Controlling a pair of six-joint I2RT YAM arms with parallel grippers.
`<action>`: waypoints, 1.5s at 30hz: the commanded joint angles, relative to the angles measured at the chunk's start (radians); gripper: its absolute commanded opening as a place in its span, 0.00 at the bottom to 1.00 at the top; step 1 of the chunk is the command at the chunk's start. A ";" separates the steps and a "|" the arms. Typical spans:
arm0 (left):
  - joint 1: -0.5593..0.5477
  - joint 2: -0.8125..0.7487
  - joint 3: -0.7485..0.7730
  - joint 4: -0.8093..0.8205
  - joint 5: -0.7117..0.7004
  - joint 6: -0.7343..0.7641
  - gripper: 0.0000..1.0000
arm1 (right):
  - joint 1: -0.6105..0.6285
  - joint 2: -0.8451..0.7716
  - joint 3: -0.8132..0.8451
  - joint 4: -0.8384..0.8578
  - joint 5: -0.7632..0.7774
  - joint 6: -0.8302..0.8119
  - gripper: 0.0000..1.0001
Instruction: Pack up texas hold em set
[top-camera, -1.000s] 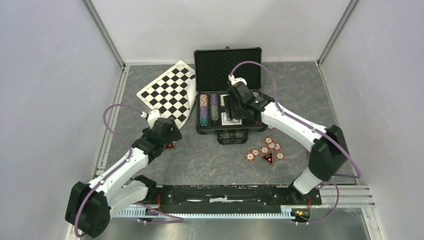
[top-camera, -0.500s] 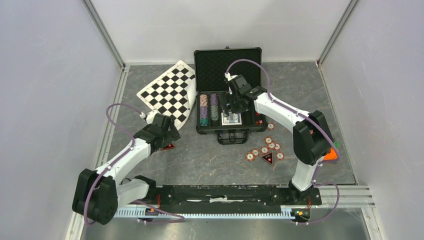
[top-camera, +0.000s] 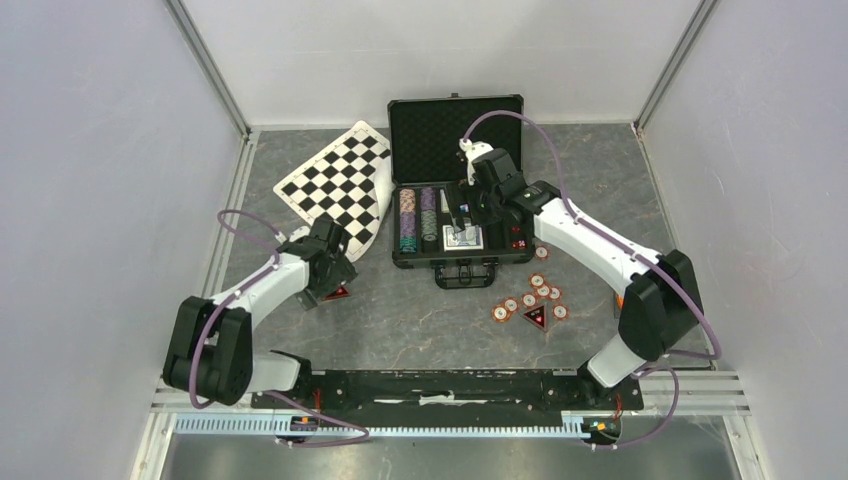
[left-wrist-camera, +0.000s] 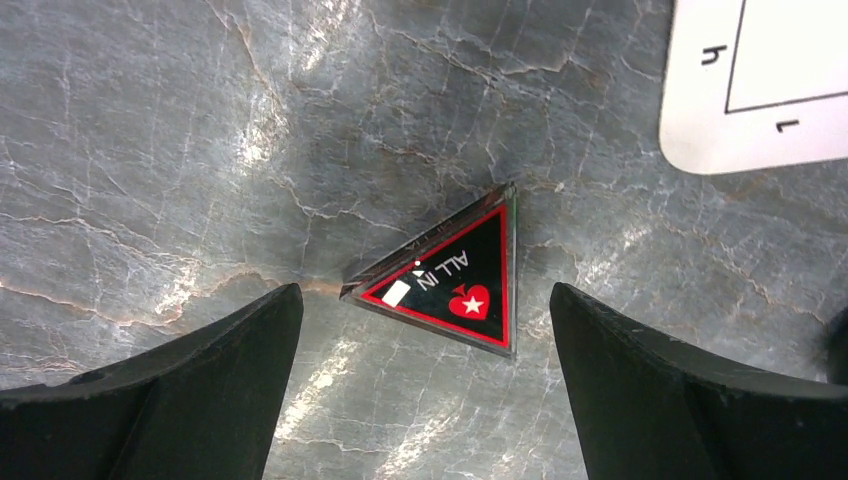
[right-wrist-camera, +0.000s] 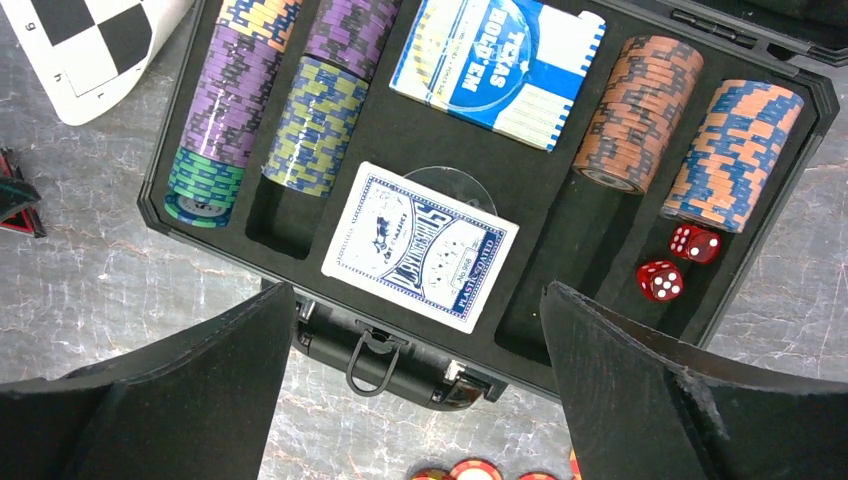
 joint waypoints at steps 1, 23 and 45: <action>0.024 0.039 0.048 -0.006 0.009 -0.047 1.00 | 0.002 -0.070 -0.033 0.040 -0.017 -0.016 0.98; 0.090 0.131 0.021 0.060 0.112 -0.005 0.79 | -0.009 -0.216 -0.174 0.105 0.005 0.023 0.98; 0.007 0.285 0.149 -0.117 0.043 -0.071 0.78 | -0.023 -0.234 -0.206 0.139 -0.024 0.020 0.98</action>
